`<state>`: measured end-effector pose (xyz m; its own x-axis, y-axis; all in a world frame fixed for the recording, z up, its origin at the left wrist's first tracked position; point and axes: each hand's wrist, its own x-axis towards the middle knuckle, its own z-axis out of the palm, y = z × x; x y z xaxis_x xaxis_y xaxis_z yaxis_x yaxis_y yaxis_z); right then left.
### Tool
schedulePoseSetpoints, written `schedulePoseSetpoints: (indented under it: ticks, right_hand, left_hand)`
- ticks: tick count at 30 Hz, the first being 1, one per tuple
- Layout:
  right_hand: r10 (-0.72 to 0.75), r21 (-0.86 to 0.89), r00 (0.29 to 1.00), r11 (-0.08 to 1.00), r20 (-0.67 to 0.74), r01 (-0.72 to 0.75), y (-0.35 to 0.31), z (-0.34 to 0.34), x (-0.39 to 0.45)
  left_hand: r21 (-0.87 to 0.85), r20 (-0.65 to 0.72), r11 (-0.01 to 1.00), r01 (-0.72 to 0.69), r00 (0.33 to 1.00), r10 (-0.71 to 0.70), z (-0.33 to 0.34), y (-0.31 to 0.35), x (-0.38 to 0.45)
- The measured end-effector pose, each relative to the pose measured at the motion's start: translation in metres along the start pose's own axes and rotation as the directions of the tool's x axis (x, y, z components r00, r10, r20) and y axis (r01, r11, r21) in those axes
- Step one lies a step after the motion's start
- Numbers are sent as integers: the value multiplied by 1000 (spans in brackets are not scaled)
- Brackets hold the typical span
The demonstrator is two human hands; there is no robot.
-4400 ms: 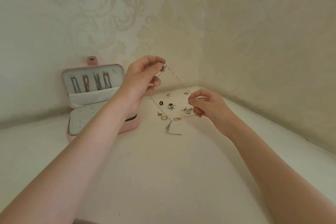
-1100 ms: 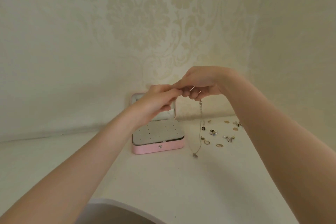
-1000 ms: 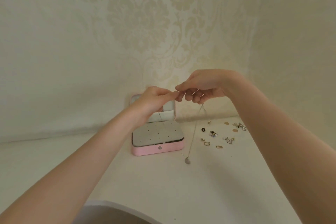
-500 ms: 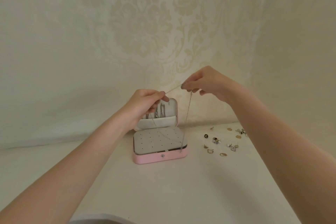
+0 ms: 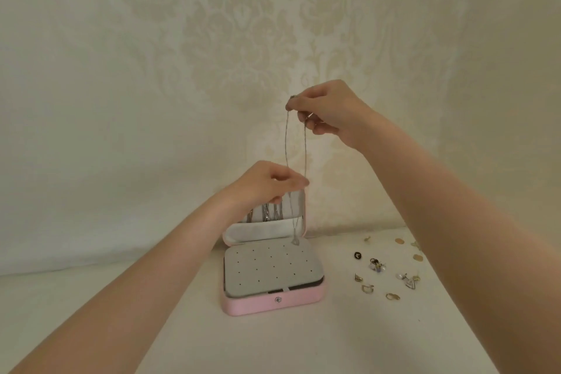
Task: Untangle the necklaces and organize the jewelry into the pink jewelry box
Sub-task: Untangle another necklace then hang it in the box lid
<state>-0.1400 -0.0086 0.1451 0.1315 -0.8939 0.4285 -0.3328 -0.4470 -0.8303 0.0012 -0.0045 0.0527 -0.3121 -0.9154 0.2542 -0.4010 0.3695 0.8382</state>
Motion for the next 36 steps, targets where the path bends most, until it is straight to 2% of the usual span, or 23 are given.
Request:
schedulePoseSetpoints:
  ticks: [4,10,17,22,27,32,36]
  right_hand:
    - [6,73,998,997,-62,-1,5,4,16]
    - [18,212,985,977,-174,20,19,6,34]
    - [27,299,982,954,-188,31,34,3,42]
    - [51,341,985,940,-163,8,45,4,44]
    - [71,345,988,938,-138,-19,54,4,45]
    - [83,340,992,939,-94,-46,64,9,42]
    - [86,378,989,925,-122,-34,66,11,43]
  left_hand:
    - [54,12,996,69,998,-70,4,-15,11]
    - [-161,-58,966,201,976,-212,10,-49,27]
    - [-179,-162,979,102,978,-132,20,-75,43]
    - [-28,-140,995,93,985,-96,29,-83,48]
    - [90,-115,987,132,986,-121,34,-84,49]
    - [115,-143,983,143,982,-126,33,-85,45]
    - [311,-128,947,83,991,-45,39,-86,37]
